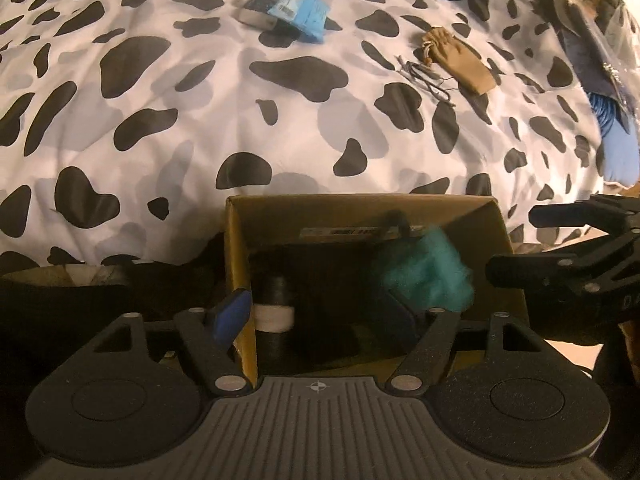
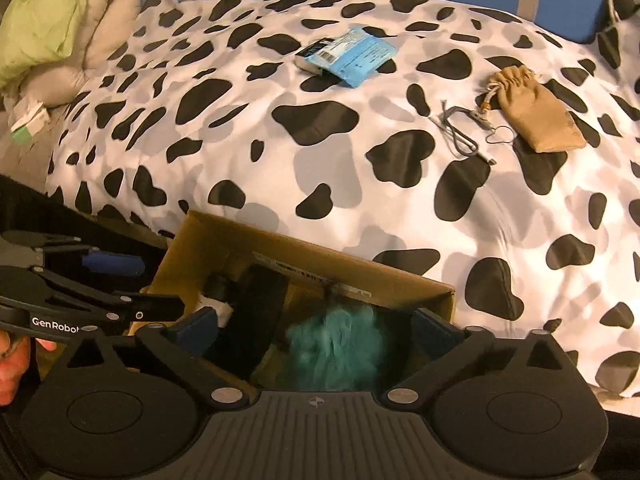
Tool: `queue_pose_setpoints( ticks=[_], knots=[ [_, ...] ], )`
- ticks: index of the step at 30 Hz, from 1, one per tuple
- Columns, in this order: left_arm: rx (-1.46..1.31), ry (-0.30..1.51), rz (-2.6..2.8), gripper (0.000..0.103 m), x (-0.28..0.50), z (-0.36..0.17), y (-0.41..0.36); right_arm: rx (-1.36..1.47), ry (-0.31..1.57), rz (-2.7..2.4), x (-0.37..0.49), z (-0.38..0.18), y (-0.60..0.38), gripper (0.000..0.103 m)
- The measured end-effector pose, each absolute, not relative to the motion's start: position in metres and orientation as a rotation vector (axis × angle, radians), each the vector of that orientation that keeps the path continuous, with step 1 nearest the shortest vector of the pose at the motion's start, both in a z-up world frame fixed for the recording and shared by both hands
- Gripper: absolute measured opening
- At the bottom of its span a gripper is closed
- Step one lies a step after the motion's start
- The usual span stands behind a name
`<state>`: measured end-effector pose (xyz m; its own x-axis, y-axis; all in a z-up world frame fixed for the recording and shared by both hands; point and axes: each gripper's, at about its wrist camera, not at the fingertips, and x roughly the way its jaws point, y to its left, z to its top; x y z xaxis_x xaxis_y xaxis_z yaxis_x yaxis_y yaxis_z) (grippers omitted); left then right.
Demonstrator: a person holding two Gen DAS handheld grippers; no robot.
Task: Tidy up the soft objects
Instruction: 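Open the left gripper to drop the bundle while the right drops the loofah into the box, then withdraw both open grippers from the box back toward the bed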
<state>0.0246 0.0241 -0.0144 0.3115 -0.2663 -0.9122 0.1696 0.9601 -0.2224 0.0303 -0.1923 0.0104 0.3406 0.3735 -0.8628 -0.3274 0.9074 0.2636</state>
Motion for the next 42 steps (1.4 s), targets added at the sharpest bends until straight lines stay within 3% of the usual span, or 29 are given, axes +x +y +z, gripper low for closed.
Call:
queue_pose_setpoints(
  ticks=[25, 42],
  knots=[
    [-0.069, 1.246, -0.266, 0.073, 0.029, -0.018, 0.018, 0.001, 1.201, 0.34, 0.035, -0.005, -0.199, 0.103],
    [-0.039, 1.176, -0.271, 0.073, 0.046, -0.008, 0.012, 0.046, 1.067, 0.289, 0.044, 0.011, -0.21, 0.103]
  ],
)
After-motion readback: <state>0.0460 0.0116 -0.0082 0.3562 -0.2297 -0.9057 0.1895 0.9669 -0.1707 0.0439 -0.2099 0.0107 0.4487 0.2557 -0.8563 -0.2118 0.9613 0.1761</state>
